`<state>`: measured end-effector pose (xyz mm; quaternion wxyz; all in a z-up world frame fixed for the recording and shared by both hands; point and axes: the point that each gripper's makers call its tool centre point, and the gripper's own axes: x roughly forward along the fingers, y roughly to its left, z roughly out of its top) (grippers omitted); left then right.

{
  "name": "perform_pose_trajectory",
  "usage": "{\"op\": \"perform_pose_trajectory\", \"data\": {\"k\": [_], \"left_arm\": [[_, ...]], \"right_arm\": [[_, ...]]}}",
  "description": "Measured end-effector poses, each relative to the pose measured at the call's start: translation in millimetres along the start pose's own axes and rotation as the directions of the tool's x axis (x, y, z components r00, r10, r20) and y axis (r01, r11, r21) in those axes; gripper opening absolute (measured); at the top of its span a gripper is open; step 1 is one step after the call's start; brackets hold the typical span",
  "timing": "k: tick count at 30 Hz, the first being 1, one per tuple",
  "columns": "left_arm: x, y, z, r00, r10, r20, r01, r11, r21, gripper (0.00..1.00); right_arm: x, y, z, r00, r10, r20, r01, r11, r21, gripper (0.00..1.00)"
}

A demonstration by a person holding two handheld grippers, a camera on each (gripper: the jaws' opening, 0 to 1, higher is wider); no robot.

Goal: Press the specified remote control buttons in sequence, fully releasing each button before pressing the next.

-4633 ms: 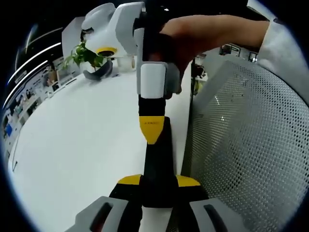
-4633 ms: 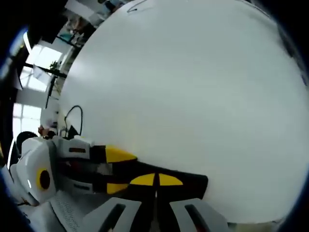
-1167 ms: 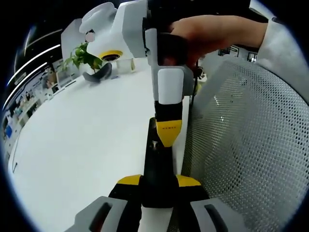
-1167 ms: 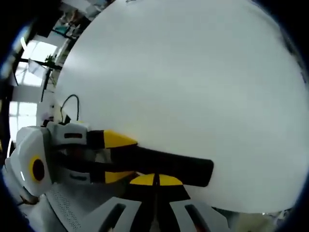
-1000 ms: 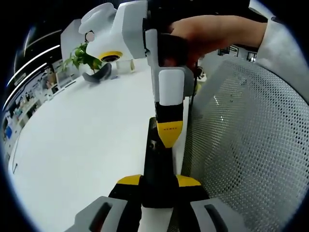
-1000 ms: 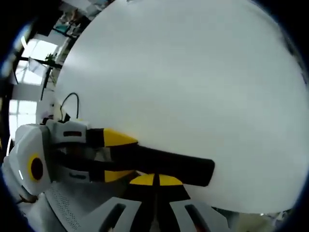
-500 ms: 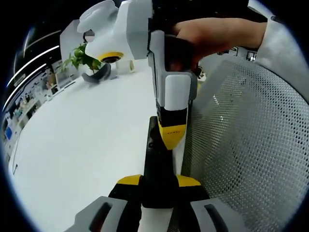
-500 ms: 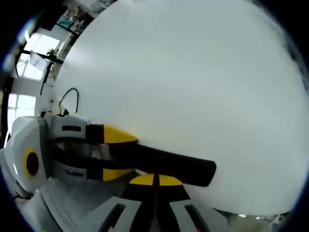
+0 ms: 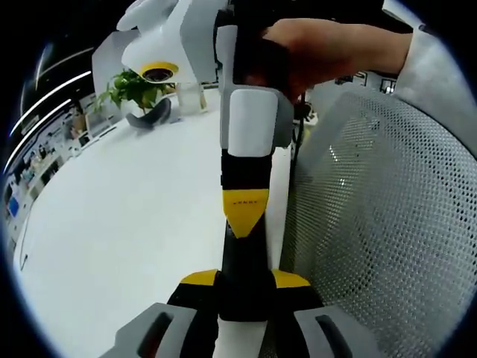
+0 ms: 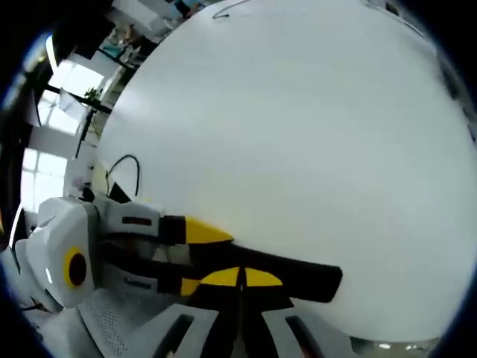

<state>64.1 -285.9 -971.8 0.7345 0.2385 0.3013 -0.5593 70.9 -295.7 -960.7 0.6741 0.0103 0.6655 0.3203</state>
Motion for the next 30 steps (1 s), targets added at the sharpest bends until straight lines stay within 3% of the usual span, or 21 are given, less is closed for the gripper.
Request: {"op": "perform_pose_trajectory", "data": {"k": [11,23,30], "left_arm": [[0.0,0.6,0.0,1.000,0.000,0.002,0.000,1.000,-0.003,0.25],[-0.7,2.2,-0.6,1.000,-0.001,-0.001,0.001,1.000,-0.023,0.24],[0.1,2.8,0.0,1.000,0.003,-0.002,-0.003,1.000,-0.025,0.24]], "right_arm": [[3.3,-3.9,-1.4,1.000,-0.006,-0.011,0.006,1.000,0.010,0.00],[1.8,-11.1,2.3,1.000,0.018,0.004,-0.018,0.995,0.102,0.00],[1.4,-11.2,2.8,1.000,0.004,0.004,-0.004,0.997,0.080,0.00]]}}
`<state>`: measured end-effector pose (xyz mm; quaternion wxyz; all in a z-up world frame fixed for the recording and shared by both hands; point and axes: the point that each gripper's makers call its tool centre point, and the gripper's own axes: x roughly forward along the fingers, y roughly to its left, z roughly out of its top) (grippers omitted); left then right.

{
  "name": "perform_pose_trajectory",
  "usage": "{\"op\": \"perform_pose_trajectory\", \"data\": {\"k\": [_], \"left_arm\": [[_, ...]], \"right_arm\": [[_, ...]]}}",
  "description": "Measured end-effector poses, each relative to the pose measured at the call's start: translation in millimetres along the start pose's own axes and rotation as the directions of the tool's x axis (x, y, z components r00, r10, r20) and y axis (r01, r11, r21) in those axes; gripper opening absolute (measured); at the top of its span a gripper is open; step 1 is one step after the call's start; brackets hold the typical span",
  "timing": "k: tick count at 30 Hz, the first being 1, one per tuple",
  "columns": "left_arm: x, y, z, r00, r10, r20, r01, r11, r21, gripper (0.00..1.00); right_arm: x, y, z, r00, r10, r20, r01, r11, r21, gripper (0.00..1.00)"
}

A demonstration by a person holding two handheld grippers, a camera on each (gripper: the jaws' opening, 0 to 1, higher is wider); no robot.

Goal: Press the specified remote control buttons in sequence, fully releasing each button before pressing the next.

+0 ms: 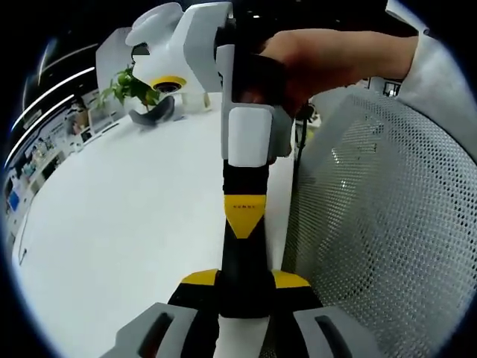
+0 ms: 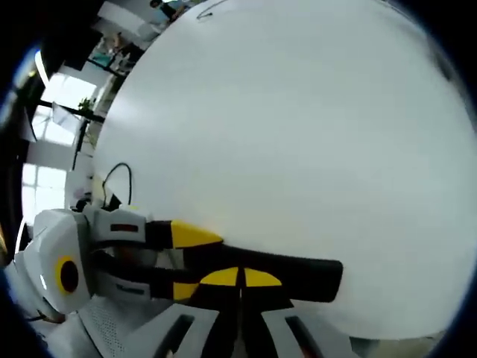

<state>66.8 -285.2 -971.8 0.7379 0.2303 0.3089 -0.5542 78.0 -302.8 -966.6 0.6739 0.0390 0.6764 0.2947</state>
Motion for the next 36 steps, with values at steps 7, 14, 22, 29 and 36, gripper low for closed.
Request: {"op": "perform_pose_trajectory", "data": {"k": [7,14,22,29,36], "left_arm": [[0.1,-0.3,-0.1,1.000,-0.001,0.000,0.001,1.000,0.003,0.24],[0.0,-0.4,-0.4,1.000,0.000,0.000,0.000,1.000,0.002,0.24],[0.2,-0.3,-0.8,1.000,-0.002,0.002,0.002,1.000,0.004,0.24],[2.3,0.7,1.1,0.998,0.032,-0.046,-0.034,0.999,-0.038,0.24],[4.0,1.2,2.6,0.999,0.027,-0.026,-0.028,0.999,-0.026,0.24]], "right_arm": [[-1.9,0.3,4.4,0.998,0.000,0.069,0.004,0.998,-0.061,0.00],[-2.3,14.8,4.9,0.996,0.062,0.064,-0.058,0.996,-0.065,0.00],[5.0,15.9,-0.8,0.999,0.023,0.032,-0.019,0.991,-0.130,0.00],[6.4,14.0,-1.4,1.000,-0.022,0.011,0.023,0.983,-0.182,0.00],[6.4,13.7,-0.3,0.999,-0.041,0.021,0.044,0.984,-0.175,0.00]]}}
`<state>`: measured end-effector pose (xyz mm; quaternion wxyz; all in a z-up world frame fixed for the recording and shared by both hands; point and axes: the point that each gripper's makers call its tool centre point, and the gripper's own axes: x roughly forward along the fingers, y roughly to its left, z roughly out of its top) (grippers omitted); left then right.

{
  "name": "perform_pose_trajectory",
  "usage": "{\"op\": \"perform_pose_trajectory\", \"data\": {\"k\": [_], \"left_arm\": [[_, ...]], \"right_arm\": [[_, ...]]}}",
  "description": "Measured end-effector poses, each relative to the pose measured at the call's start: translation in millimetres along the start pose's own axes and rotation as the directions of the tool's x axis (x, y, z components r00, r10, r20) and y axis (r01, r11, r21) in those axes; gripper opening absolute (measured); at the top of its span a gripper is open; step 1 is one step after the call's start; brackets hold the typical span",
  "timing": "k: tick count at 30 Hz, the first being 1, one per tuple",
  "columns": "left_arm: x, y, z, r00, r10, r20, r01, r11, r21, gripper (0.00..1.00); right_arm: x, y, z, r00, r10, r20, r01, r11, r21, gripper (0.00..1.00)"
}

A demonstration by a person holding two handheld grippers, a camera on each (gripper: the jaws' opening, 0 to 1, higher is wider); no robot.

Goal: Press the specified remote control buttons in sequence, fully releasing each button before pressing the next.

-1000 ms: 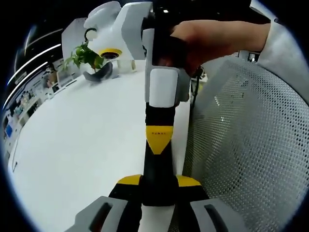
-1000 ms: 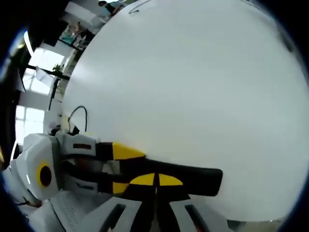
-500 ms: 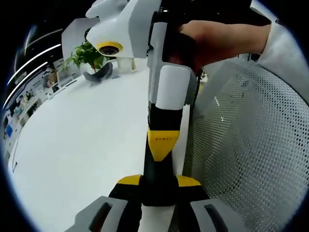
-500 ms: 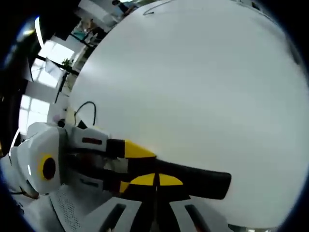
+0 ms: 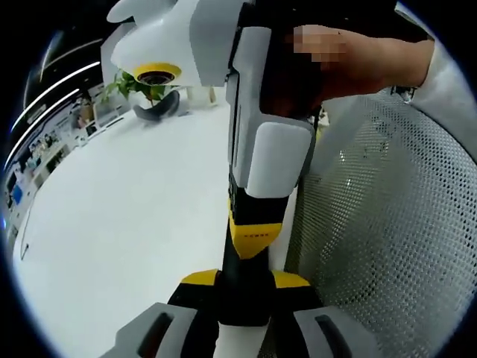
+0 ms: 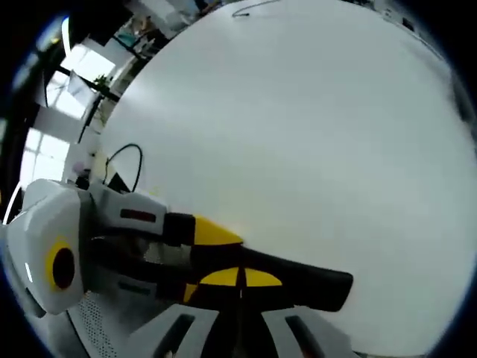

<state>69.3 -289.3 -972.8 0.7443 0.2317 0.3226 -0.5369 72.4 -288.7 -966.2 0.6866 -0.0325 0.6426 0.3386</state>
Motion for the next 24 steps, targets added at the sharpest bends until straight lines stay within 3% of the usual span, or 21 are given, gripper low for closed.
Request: {"op": "perform_pose_trajectory", "data": {"k": [13,24], "left_arm": [[-1.3,0.2,-0.1,1.000,-0.006,0.018,0.007,1.000,-0.019,0.23],[-1.0,0.6,0.4,1.000,0.004,0.021,-0.004,1.000,-0.024,0.24]], "right_arm": [[0.7,-3.4,4.0,1.000,-0.028,0.001,0.028,1.000,0.011,0.00],[-0.6,-4.5,4.9,0.999,0.014,0.029,-0.016,0.998,0.055,0.00]]}}
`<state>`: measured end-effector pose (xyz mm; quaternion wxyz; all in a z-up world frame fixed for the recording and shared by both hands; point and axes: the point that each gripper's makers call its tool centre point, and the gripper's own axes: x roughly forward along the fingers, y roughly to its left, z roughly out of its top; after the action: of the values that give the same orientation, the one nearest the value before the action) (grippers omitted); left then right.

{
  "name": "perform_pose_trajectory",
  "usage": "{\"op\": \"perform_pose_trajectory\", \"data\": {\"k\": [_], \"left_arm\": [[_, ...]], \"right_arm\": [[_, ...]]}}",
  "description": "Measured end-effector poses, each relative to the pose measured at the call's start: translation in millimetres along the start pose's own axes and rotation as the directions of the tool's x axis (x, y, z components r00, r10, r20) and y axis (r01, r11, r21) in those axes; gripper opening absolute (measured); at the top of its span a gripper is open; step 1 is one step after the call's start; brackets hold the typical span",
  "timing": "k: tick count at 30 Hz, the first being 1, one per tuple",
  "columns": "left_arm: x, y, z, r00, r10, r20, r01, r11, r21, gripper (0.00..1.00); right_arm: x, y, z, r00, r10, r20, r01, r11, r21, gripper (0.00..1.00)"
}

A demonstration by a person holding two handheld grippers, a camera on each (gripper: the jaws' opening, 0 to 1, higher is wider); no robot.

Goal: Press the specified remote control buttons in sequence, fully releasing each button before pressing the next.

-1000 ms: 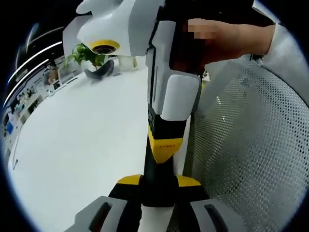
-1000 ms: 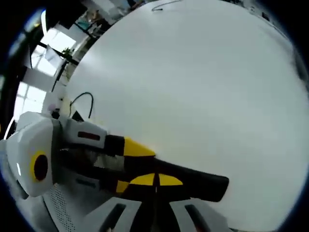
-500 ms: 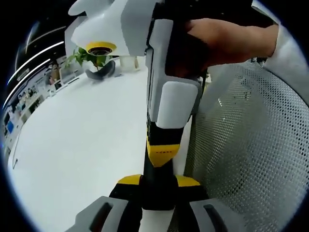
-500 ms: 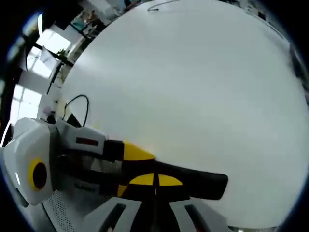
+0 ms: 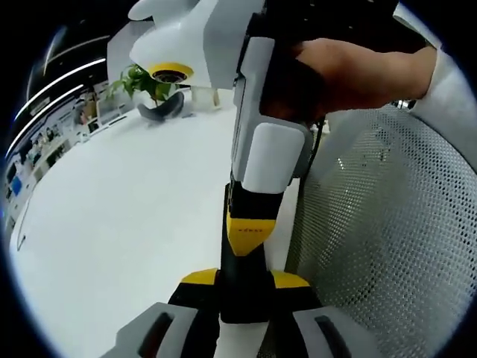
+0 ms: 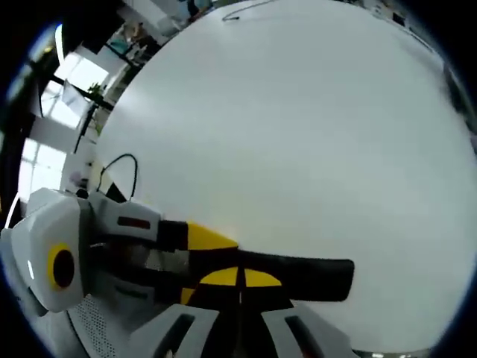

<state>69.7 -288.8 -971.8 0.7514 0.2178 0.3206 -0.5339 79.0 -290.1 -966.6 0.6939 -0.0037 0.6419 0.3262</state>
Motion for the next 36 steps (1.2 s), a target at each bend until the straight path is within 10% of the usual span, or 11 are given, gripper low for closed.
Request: {"op": "perform_pose_trajectory", "data": {"k": [18,36], "left_arm": [[-4.1,0.1,-4.0,1.000,0.015,-0.026,-0.015,1.000,0.007,0.24],[-2.6,0.5,-3.8,1.000,0.008,-0.020,-0.008,1.000,0.004,0.24]], "right_arm": [[-1.1,2.3,-0.1,0.999,0.024,0.023,-0.025,0.999,0.028,0.00],[1.1,2.2,0.9,0.995,-0.076,0.068,0.088,0.978,-0.189,0.00]]}}
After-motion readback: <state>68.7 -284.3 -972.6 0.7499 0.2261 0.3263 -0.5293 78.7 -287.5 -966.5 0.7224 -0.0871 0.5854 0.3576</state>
